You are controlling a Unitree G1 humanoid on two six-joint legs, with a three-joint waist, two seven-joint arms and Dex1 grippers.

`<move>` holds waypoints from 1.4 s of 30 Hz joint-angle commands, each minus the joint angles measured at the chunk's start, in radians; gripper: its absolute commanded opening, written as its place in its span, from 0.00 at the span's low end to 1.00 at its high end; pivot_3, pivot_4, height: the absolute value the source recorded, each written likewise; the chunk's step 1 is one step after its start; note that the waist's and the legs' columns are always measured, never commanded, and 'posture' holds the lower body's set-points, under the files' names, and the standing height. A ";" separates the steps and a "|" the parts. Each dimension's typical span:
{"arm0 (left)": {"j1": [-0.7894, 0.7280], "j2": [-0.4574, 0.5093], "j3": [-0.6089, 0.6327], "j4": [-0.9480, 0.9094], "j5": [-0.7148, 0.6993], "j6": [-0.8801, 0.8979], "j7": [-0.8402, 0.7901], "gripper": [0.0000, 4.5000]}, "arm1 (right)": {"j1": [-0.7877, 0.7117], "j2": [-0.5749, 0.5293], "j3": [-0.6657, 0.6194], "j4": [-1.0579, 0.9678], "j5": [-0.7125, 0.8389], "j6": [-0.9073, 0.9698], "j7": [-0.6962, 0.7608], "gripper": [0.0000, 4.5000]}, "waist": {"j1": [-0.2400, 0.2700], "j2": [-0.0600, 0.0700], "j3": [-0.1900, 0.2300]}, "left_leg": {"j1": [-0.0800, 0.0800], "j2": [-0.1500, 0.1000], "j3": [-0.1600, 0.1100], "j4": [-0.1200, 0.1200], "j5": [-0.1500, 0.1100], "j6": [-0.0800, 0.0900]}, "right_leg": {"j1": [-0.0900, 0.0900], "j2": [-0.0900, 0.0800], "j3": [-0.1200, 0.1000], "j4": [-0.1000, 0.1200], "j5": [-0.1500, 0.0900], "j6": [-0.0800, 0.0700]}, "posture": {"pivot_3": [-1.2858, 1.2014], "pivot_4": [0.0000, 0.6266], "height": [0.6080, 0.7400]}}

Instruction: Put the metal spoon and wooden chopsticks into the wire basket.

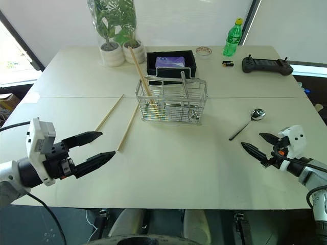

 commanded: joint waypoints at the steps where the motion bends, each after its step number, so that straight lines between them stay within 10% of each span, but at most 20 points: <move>1: -0.010 0.015 0.020 -0.028 -0.010 -0.002 0.006 0.96 | -0.003 -0.005 -0.017 -0.032 0.010 -0.011 -0.001 1.00 | 0.000 0.000 0.000 | 0.000 0.000 0.000 0.000 0.000 0.000 | 0.000 0.000 0.000 0.000 0.000 0.000 | 0.52 0.24 0.80; 31: -0.061 0.024 -0.020 0.004 -0.019 -0.009 0.003 0.96 | -0.015 -0.016 -0.025 -0.049 -0.004 -0.007 -0.026 1.00 | 0.000 0.000 0.000 | 0.000 0.000 0.000 0.000 0.000 0.000 | 0.000 0.000 0.000 0.000 0.000 0.000 | 0.52 0.24 0.80; 42: -0.519 0.121 -0.159 0.210 -0.197 0.095 0.161 0.96 | -0.359 0.138 0.013 -0.234 -0.052 0.397 -0.640 1.00 | -0.003 0.000 0.000 | 0.000 -0.002 -0.001 0.000 0.000 0.000 | -0.001 0.002 0.000 0.001 0.000 0.000 | 0.52 0.24 0.80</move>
